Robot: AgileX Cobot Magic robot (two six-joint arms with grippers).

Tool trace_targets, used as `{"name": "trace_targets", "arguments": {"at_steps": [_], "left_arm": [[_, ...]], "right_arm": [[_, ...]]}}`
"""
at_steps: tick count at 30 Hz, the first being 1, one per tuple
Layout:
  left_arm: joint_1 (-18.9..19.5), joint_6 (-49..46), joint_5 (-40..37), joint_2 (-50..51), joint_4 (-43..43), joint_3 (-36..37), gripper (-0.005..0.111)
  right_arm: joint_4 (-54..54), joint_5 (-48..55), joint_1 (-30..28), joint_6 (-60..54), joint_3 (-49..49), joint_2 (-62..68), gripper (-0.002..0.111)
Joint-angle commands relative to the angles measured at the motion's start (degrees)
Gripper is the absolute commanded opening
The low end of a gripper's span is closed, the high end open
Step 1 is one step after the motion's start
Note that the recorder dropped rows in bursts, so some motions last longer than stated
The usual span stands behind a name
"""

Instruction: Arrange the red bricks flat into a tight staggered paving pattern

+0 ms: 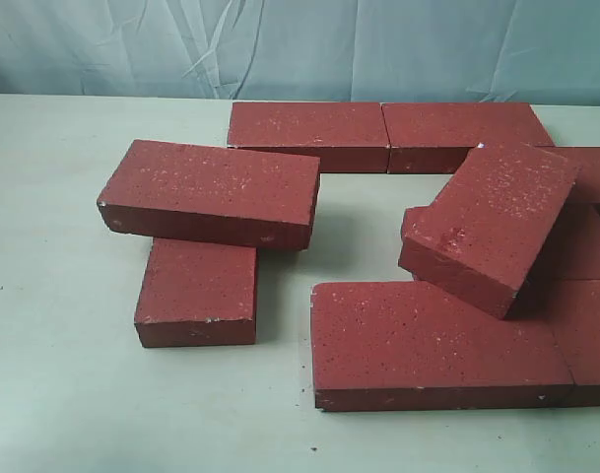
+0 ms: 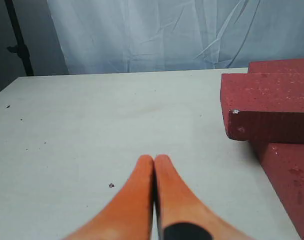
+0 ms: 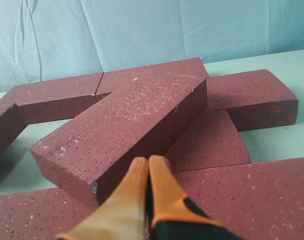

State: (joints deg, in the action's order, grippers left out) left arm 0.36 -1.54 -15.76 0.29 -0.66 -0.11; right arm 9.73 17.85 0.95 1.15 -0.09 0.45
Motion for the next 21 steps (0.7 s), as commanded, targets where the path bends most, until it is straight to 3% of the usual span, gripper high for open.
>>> {"name": "trace_targets", "arguments": {"at_steps": [1,8,14,21], "left_arm": [[-0.6,0.6,1.2,-0.3,-1.4,0.1,0.0],[-0.6,0.7,3.4,-0.3,-21.5,0.1,0.0],[-0.6,0.7,7.7,-0.3,-32.6,0.1,0.0],[-0.6,0.7,14.2,-0.3,-46.4,0.1,0.0]], "right_arm": [[0.1,-2.5,-0.2,0.0,0.1,-0.4,-0.001],[5.9,-6.7,-0.2,0.5,0.1,-0.4,-0.001],[26.3,-14.2,-0.2,2.1,0.1,-0.4,-0.001],[27.7,-13.9,-0.2,1.6,0.1,-0.4,-0.001]]}}
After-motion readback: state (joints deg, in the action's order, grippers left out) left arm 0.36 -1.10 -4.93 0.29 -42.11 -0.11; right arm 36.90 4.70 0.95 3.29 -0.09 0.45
